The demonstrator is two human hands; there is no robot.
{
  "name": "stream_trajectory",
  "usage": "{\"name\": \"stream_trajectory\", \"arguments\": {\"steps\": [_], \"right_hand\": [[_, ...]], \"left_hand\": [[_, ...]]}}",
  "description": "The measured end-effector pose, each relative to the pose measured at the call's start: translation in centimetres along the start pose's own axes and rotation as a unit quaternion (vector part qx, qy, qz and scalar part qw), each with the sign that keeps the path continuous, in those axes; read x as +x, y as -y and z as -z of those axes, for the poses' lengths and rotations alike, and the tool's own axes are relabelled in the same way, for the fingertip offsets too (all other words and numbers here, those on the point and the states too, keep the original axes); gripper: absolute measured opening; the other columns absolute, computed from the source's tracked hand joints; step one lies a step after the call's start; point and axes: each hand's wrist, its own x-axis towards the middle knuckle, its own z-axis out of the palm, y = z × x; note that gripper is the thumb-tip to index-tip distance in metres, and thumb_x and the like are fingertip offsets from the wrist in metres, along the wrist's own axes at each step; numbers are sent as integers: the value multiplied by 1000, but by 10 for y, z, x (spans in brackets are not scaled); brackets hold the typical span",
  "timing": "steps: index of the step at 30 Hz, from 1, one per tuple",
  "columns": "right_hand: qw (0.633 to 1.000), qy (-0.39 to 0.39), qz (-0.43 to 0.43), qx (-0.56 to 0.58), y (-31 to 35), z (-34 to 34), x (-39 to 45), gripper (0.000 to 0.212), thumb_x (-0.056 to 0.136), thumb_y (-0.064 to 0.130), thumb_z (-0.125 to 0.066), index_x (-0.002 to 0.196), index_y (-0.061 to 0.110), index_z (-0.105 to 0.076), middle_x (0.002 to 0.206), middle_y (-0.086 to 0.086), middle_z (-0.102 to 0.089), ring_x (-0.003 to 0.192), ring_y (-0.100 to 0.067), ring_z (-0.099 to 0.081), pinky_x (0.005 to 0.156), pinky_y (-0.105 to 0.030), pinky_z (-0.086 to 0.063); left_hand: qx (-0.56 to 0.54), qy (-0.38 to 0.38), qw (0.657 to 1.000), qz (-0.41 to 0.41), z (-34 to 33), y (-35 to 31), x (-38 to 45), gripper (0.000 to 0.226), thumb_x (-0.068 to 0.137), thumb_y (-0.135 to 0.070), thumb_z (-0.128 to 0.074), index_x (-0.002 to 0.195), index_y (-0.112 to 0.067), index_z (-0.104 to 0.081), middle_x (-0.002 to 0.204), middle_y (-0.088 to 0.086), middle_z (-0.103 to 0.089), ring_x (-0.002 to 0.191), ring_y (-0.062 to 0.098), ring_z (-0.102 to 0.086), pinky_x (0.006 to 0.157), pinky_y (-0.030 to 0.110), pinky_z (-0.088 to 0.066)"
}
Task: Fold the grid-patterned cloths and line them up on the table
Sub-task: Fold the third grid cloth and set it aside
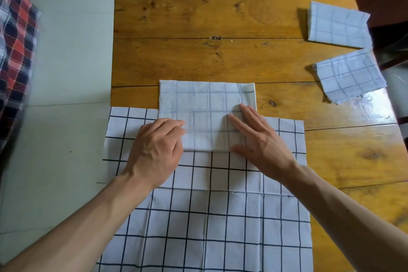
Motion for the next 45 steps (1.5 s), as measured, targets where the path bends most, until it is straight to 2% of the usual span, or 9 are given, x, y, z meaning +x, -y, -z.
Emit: {"name": "stream_trajectory", "arguments": {"steps": [3,6,11,14,19,26,30,34,45], "right_hand": [[999,24,-15,-24,-3,3,1,87,88,52,-62,155,36,-9,163,10,9,150,-8,12,124,-39,-2],[998,41,-29,-29,-1,5,6,92,87,54,-62,154,38,-2,162,9,15,149,-8,17,122,-37,6],[998,58,-33,-22,0,12,11,97,82,62,-58,156,36,0,163,5,15,148,-12,18,120,-38,6],[997,62,-35,-21,2,14,12,98,82,62,-58,155,36,1,163,4,16,148,-12,19,121,-40,5],[996,77,-39,-38,2,16,13,101,83,59,-61,154,37,7,161,5,21,147,-12,21,122,-40,5],[995,83,-38,-33,2,17,13,102,83,58,-63,147,43,15,160,6,23,147,-11,24,121,-38,9],[995,83,-34,-32,0,16,13,102,82,60,-63,144,46,17,159,7,24,146,-10,25,120,-37,10],[996,83,-32,-32,-1,16,13,102,80,62,-62,145,47,16,160,7,23,147,-10,24,120,-38,9],[996,77,-37,-27,-2,16,13,105,79,58,-66,152,41,8,161,5,20,148,-12,21,121,-42,7]], "left_hand": [[20,10,999,29,-1,-11,4,22,89,-29,-58,101,-14,-68,114,0,-66,105,23,-59,84,40,-46],[40,12,998,37,-7,-33,14,32,83,-37,-65,105,-14,-64,114,2,-62,107,27,-55,86,44,-46],[24,31,998,42,-35,-77,41,58,85,-37,-65,135,-14,-47,145,6,-45,132,27,-41,104,45,-38],[22,53,997,58,-49,-77,44,59,93,-40,-55,145,-16,-37,158,2,-28,141,25,-28,109,49,-33],[71,56,995,35,-40,-47,28,62,88,-48,-54,141,-19,-45,158,2,-34,140,26,-35,104,48,-35],[113,57,992,27,-25,-8,5,68,85,-53,-58,145,-23,-45,158,4,-34,139,27,-31,105,52,-31],[120,76,990,24,-19,4,-1,67,86,-56,-55,146,-28,-43,160,4,-30,143,27,-29,105,51,-27],[104,99,988,60,-11,18,-6,65,86,-61,-48,146,-36,-40,163,0,-23,145,27,-22,105,53,-25],[68,131,984,100,4,37,-16,59,92,-54,-50,147,-49,-30,165,-8,-8,148,21,-5,107,57,-22]]}}
